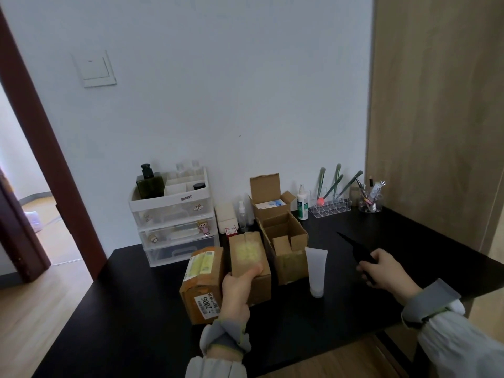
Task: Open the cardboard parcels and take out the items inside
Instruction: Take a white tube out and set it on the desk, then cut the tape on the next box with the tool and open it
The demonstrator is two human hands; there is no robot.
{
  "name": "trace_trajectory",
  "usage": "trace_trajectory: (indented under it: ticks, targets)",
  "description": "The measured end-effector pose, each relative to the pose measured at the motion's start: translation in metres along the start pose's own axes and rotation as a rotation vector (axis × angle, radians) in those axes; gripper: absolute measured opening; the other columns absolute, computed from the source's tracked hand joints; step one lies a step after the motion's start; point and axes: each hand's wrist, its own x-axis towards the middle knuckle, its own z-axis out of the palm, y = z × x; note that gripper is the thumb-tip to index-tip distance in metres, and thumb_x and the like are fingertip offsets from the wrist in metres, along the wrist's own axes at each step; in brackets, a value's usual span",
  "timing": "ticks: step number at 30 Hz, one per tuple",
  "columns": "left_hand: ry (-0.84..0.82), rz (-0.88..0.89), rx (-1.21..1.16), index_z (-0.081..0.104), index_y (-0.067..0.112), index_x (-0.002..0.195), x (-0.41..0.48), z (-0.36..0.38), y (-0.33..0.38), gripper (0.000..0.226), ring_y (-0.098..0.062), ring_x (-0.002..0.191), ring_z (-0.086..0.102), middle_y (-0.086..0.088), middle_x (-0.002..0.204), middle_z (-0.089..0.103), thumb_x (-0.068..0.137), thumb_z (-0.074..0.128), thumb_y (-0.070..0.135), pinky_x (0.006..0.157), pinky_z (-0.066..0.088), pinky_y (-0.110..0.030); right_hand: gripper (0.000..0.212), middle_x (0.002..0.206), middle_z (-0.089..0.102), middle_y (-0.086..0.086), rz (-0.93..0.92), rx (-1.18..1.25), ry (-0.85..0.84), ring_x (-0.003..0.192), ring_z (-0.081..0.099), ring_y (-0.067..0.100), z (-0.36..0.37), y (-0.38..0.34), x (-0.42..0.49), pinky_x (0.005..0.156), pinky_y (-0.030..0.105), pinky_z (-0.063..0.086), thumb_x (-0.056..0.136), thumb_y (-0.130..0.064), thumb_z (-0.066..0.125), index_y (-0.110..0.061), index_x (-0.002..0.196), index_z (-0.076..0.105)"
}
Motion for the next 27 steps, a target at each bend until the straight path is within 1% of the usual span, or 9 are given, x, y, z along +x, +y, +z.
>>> trace_trajectory:
  ticks: [3,6,10,13,16,18,21,24,27]
  targets:
    - [0.016,-0.023,-0.04,0.025,0.007,0.146,-0.002,0.001,-0.006,0.097,-0.035,0.117,0.048,-0.018,0.134,0.048,0.069,0.081,0.026,0.098,0.044,-0.049,0.021,0.084,0.057,0.011,-0.068,0.091,0.016,0.077,0.06,0.026,-0.002,-0.018,-0.004,0.067,0.043,0.055,0.092,-0.01,0.051,-0.015,0.1,0.033]
    - [0.015,-0.012,-0.024,0.017,0.012,0.149,-0.001,0.0,-0.009,0.102,-0.035,0.123,0.043,-0.016,0.139,0.041,0.07,0.08,0.028,0.103,0.04,-0.049,0.03,0.084,0.051,0.01,-0.294,-0.024,0.103,0.062,0.052,0.018,-0.004,-0.05,-0.023,0.056,0.031,0.046,0.09,-0.007,0.05,-0.017,0.103,0.026]
    - [-0.007,-0.042,0.013,0.011,0.018,0.151,0.0,-0.003,-0.009,0.106,-0.035,0.124,0.041,-0.014,0.142,0.037,0.071,0.08,0.029,0.101,0.041,-0.046,0.063,0.118,0.042,0.011,-0.459,0.057,-0.082,0.075,0.056,0.017,0.005,-0.092,-0.064,0.058,0.024,0.043,0.081,-0.008,0.063,-0.03,0.126,0.025]
    - [-0.042,-0.023,0.006,0.008,0.024,0.151,-0.001,-0.007,-0.012,0.111,-0.034,0.121,0.044,-0.014,0.143,0.036,0.068,0.082,0.026,0.095,0.045,-0.044,0.089,0.142,0.029,0.005,-0.443,0.074,-0.337,0.109,0.038,0.013,0.02,-0.116,-0.096,0.089,0.025,0.036,0.069,-0.041,0.077,-0.04,0.136,0.018]
    - [-0.06,0.06,-0.025,0.013,0.034,0.147,-0.005,-0.011,-0.02,0.11,-0.031,0.116,0.046,-0.011,0.142,0.037,0.064,0.084,0.025,0.094,0.045,-0.045,0.118,0.154,0.022,0.002,-0.298,0.123,-0.486,0.131,0.032,0.019,0.047,-0.135,-0.117,0.106,0.041,0.03,0.05,-0.085,0.06,-0.038,0.146,0.009]
    - [-0.038,0.135,-0.014,0.017,0.044,0.142,-0.01,-0.012,-0.027,0.108,-0.031,0.122,0.041,-0.009,0.143,0.034,0.06,0.086,0.03,0.1,0.041,-0.048,0.102,0.15,0.033,0.004,-0.236,0.166,-0.437,0.132,0.038,0.025,0.067,-0.139,-0.121,0.109,0.045,0.032,0.063,-0.086,0.043,-0.031,0.146,0.019]
    - [0.064,0.256,0.094,0.017,0.056,0.137,-0.02,-0.013,-0.032,0.099,-0.033,0.128,0.031,-0.007,0.147,0.02,0.063,0.082,0.043,0.099,0.034,-0.046,0.065,0.119,0.058,-0.001,-0.231,0.241,-0.391,0.101,0.055,0.014,0.091,-0.136,-0.126,0.08,0.029,0.046,0.087,-0.061,0.046,-0.019,0.136,0.037]
    - [0.154,0.35,0.166,0.014,0.061,0.136,-0.027,-0.012,-0.034,0.091,-0.035,0.128,0.028,-0.005,0.143,0.014,0.07,0.075,0.049,0.101,0.031,-0.045,0.061,0.115,0.058,-0.002,-0.221,0.281,-0.419,0.101,0.057,0.014,0.105,-0.127,-0.129,0.076,0.027,0.05,0.086,-0.049,0.057,-0.019,0.135,0.036]
    - [0.19,0.373,0.204,0.014,0.057,0.139,-0.032,-0.013,-0.034,0.089,-0.036,0.128,0.026,-0.006,0.141,0.015,0.074,0.073,0.046,0.102,0.03,-0.045,0.043,0.105,0.058,-0.004,-0.186,0.345,-0.443,0.089,0.057,0.008,0.115,-0.121,-0.133,0.061,0.022,0.043,0.088,-0.041,0.057,-0.023,0.124,0.041]
